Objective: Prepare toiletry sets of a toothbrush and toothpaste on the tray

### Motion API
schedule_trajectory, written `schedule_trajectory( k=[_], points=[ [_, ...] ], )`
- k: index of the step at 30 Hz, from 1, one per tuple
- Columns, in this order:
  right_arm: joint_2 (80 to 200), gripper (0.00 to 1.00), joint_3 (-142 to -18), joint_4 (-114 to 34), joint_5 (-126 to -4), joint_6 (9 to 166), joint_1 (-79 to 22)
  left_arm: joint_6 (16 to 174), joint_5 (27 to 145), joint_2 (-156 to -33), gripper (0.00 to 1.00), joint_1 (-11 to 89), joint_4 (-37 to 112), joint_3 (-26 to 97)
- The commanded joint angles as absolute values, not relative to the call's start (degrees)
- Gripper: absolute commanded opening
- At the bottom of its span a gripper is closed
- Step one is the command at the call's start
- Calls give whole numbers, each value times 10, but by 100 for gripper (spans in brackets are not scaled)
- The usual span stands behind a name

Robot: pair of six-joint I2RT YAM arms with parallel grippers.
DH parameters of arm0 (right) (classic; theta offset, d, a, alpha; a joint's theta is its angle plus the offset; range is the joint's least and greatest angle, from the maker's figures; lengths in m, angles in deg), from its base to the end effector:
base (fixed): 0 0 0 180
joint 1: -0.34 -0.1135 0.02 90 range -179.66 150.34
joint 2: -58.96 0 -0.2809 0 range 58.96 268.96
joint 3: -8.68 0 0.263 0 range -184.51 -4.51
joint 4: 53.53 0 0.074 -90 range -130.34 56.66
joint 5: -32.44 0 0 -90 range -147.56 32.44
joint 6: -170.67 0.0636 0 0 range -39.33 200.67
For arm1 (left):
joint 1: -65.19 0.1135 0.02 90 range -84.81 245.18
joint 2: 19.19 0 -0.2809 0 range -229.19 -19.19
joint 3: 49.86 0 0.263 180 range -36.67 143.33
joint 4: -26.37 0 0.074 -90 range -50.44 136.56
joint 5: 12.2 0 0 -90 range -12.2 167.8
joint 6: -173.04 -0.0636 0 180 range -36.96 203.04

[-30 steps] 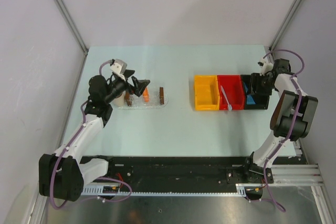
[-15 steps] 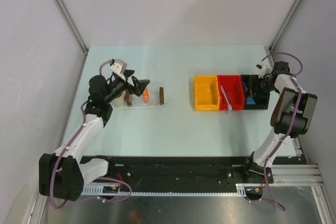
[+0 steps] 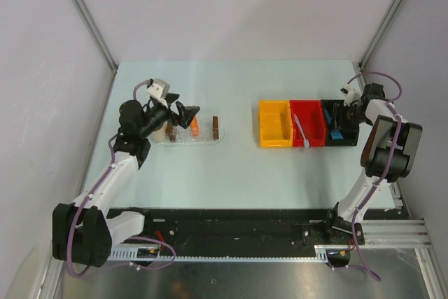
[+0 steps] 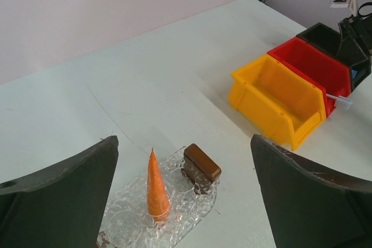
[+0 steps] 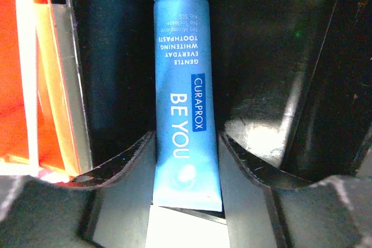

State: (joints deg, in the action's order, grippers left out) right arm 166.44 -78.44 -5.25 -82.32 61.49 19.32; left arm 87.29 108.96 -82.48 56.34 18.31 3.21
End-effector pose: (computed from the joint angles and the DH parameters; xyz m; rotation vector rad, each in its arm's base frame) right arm 0.3859 -0.1046 0.1672 -0.1133 2.6268 0.3830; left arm 0.2725 -0.0757 0.3129 0.4878 1.5632 -0.6118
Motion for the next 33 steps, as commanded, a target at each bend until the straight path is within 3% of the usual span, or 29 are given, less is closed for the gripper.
schedule_trajectory(
  k=[1,11,33],
  points=[
    [1669,46,-788,-56,-817,608,197,850,1087,-827,100,568,176,50],
    [1639,26,-793,-55,-822,613,197,851,1089,-829,100,567,176,55],
    [1505,15,-843,25,-846,602,199,845,1159,-863,100,565,184,110]
  ],
)
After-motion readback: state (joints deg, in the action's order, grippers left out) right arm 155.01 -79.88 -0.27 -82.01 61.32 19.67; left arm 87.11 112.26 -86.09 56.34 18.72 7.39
